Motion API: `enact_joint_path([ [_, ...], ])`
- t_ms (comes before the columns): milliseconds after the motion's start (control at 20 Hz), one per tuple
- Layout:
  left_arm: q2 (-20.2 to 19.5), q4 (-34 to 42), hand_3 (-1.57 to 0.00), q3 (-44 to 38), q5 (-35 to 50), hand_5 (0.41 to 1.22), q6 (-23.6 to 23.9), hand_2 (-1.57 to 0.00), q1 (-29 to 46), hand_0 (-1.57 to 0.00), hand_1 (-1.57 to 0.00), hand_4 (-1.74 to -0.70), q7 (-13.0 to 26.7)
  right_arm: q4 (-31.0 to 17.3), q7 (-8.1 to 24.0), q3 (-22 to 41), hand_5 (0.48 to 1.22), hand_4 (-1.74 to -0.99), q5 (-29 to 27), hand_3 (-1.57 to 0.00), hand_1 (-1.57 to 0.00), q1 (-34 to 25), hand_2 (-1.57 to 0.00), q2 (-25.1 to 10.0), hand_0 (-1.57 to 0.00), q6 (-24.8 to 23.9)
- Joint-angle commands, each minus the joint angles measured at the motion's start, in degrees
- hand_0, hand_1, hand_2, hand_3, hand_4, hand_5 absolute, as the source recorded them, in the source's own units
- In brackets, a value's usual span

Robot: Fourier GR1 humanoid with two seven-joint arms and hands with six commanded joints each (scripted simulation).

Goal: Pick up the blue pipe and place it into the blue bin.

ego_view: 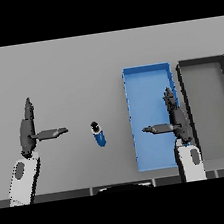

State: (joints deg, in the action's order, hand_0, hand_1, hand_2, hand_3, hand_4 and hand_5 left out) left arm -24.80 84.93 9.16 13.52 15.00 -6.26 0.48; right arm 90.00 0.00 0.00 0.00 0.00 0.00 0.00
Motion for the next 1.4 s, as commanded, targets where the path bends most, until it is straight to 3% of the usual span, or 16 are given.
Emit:
enact_joint_path([
  [0,0.1,0.0,0.00,0.0,0.0,0.605,0.1,0.00,0.0,0.00,0.00,-1.19,-0.2,0.0,0.0,0.0,0.598,-1.254,0.0,0.00,0.00,0.0,0.00,0.0,0.00,0.0],
  [250,0.0,1.0,0.00,0.4,-0.6,0.605,0.7,0.00,-0.2,0.00,0.00,-1.19,0.1,0.1,-0.1,-0.5,0.598,-1.254,-0.5,0.00,0.00,-0.1,0.00,-0.6,0.00,0.3],
  [300,-3.5,0.9,0.00,1.5,0.9,0.605,-6.7,0.00,1.7,0.00,0.00,-1.19,-2.7,1.5,-2.7,1.5,0.598,-1.254,2.9,0.00,0.00,2.2,0.00,-3.8,0.00,1.9],
  [400,-7.5,-0.6,0.00,1.4,2.6,0.604,-14.3,0.00,2.6,0.00,0.00,-1.19,-5.4,4.5,-4.7,3.8,0.597,-1.251,6.7,0.00,0.00,5.8,0.00,-6.9,0.00,3.2],
  [700,-11.0,0.9,0.00,3.6,2.1,0.605,-21.5,0.00,4.1,0.00,0.00,-1.16,-9.3,7.0,-2.9,5.6,0.593,-1.226,9.2,0.00,0.00,7.4,0.00,-8.4,0.00,3.7],
  [950,-12.8,6.3,0.00,9.1,2.1,0.557,-28.2,0.00,5.7,0.00,0.00,-1.18,-5.2,5.4,-3.9,5.7,0.609,-1.234,9.0,0.00,0.00,5.4,0.00,-8.4,0.00,4.3],
  [1350,-7.3,9.1,0.00,17.3,-2.7,0.488,-29.4,0.00,3.9,0.00,0.00,-1.21,-1.5,6.9,-3.5,6.0,0.651,-1.296,8.3,0.00,0.00,6.6,0.00,-8.3,0.00,5.1],
])
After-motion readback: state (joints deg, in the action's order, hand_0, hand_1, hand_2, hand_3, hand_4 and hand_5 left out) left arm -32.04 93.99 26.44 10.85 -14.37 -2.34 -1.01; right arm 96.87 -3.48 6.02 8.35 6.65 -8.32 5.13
